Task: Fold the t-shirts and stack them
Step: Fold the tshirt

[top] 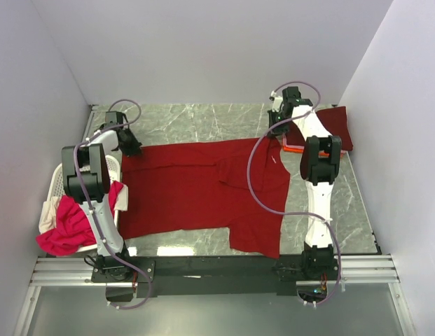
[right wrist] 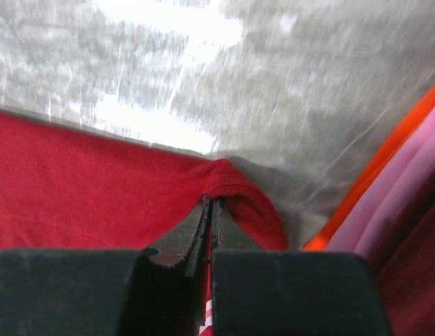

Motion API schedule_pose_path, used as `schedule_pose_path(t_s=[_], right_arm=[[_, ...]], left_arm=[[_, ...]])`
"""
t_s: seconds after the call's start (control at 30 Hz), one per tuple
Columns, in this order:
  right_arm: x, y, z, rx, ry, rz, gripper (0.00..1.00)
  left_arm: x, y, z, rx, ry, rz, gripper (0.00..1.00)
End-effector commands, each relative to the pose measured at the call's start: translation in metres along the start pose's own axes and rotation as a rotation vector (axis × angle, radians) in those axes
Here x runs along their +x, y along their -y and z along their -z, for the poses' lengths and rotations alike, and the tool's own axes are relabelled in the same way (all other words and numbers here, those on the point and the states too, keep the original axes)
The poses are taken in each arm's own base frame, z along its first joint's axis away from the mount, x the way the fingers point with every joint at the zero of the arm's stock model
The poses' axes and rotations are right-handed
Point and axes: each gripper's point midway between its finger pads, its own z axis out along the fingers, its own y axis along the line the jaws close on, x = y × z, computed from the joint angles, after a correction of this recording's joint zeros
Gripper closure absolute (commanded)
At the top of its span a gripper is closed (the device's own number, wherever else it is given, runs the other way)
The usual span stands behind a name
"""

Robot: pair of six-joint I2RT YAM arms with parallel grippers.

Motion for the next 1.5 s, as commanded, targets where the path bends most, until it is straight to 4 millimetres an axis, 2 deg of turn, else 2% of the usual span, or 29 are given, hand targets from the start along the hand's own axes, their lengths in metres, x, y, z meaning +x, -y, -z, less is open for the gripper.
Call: schedule_pose_path(t_s=[0.0,0.23,0.4,0.43,0.63,0.83,0.9,0.93,0.97,1.0,1.03,1.07,1.1,1.13,1.17,1.23,1.27,1.3,1.33,1.37,1.4,1.43,1.47], right_arm=[[-0.031,0.0,0.007,0.037,0.075,0.031,1.0],[-0.064,0.009,0.003,0.121,0.168,0.065,1.0],[-0.093,0.023,0.01,0.21,0.265,0.087,1.0],[-0.098,0.025,0.011,0.223,0.279,0.093,1.0],[-0.131,0.037,0.025,0.328,0.395,0.151,1.0],[-0.155,0.039,0.025,0.427,0.483,0.218,1.0],[-0.161,0.037,0.023,0.46,0.505,0.238,0.92],[-0.169,0.04,0.029,0.495,0.533,0.248,0.82],[-0.172,0.039,0.031,0.512,0.546,0.256,0.59],[-0.176,0.035,0.036,0.521,0.561,0.268,0.49],[-0.179,0.033,0.04,0.53,0.568,0.287,0.42],[-0.18,0.029,0.043,0.52,0.57,0.296,0.38],[-0.187,0.021,0.06,0.512,0.596,0.305,0.37],[-0.183,0.017,0.06,0.495,0.585,0.32,0.36],[-0.182,0.008,0.064,0.465,0.588,0.337,0.35],[-0.175,-0.005,0.08,0.425,0.578,0.369,0.33],[-0.172,-0.016,0.083,0.368,0.571,0.389,0.33],[-0.167,-0.029,0.097,0.316,0.563,0.444,0.32],[-0.15,-0.037,0.096,0.254,0.505,0.484,0.32],[-0.139,-0.052,0.1,0.175,0.481,0.534,0.32],[-0.118,-0.081,0.109,0.016,0.461,0.66,0.32],[-0.088,-0.1,0.112,-0.109,0.401,0.728,0.32],[-0.07,-0.12,0.139,-0.197,0.409,0.821,0.32]], left_arm=[[-0.003,-0.019,-0.013,-0.032,-0.016,0.049,1.0],[-0.018,-0.026,-0.019,-0.041,-0.005,0.091,1.0],[-0.024,-0.027,-0.024,-0.029,-0.011,0.12,1.0],[-0.031,-0.024,-0.024,-0.019,0.001,0.119,1.0],[-0.041,0.001,-0.02,0.078,-0.012,0.111,1.0],[-0.051,0.023,-0.012,0.168,-0.01,0.103,0.99],[-0.059,0.032,-0.002,0.201,0.014,0.096,0.96],[-0.066,0.034,0.004,0.207,0.035,0.088,0.94],[-0.077,0.043,0.02,0.229,0.073,0.074,0.89],[-0.085,0.049,0.032,0.242,0.106,0.058,0.8],[-0.096,0.051,0.044,0.239,0.153,0.034,0.75],[-0.112,0.061,0.074,0.261,0.234,0.005,0.7],[-0.121,0.066,0.091,0.27,0.283,-0.016,0.63],[-0.131,0.068,0.108,0.268,0.342,-0.062,0.61],[-0.141,0.079,0.144,0.299,0.429,-0.107,0.58],[-0.145,0.087,0.178,0.326,0.511,-0.189,0.49],[-0.143,0.093,0.207,0.364,0.573,-0.234,0.45],[-0.137,0.097,0.217,0.388,0.584,-0.292,0.39],[-0.131,0.1,0.226,0.406,0.59,-0.328,0.36],[-0.111,0.106,0.238,0.476,0.567,-0.383,0.35],[-0.104,0.111,0.245,0.515,0.576,-0.416,0.33],[-0.091,0.117,0.263,0.566,0.59,-0.453,0.33],[-0.067,0.118,0.257,0.614,0.529,-0.481,0.33]])
